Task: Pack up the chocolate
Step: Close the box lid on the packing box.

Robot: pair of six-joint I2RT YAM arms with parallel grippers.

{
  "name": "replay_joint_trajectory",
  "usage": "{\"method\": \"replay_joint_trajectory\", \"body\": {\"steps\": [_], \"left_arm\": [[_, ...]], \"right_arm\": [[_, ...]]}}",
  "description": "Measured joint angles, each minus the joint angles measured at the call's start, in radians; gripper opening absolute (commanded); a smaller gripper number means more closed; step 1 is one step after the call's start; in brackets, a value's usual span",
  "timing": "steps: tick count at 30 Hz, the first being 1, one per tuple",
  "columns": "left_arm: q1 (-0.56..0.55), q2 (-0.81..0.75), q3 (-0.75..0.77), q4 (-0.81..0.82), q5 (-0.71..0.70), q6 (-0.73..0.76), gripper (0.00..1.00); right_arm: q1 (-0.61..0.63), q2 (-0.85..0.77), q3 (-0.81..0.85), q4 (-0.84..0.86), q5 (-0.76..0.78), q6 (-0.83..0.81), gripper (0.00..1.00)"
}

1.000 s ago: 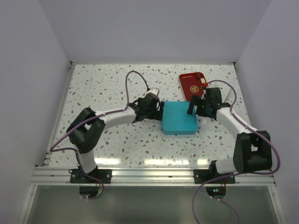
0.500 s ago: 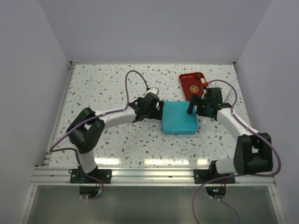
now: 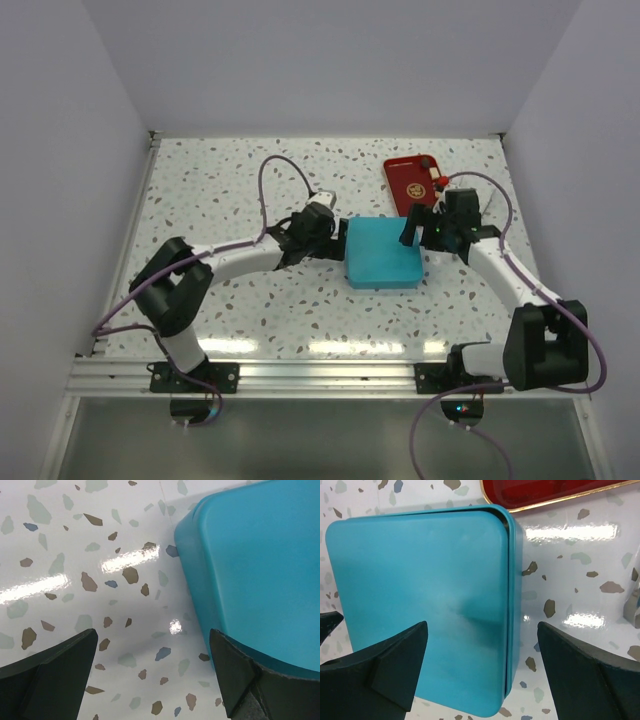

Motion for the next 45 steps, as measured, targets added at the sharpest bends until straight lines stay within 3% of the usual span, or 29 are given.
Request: {"method": "replay_joint_trajectory", "body": {"steps": [8,18,45], "left_arm": [[0.000,-0.074,-0.098,0.168,0.133,-0.013,1.00],[0.000,-0.054,-0.105,0.309,0.243,-0.034,1.00],[-0.007,0.038,-0.091,0.407,0.344,-0.096,1.00]], "right_arm": [[0.000,0.002,-0.030,0.009,-0.088,0.021,0.95],[0.000,0.018,-0.043,0.039,-0.129,0.043,0.95],[-0.001,0.030,-0.055,0.056,-0.148,0.059,0.95]]}}
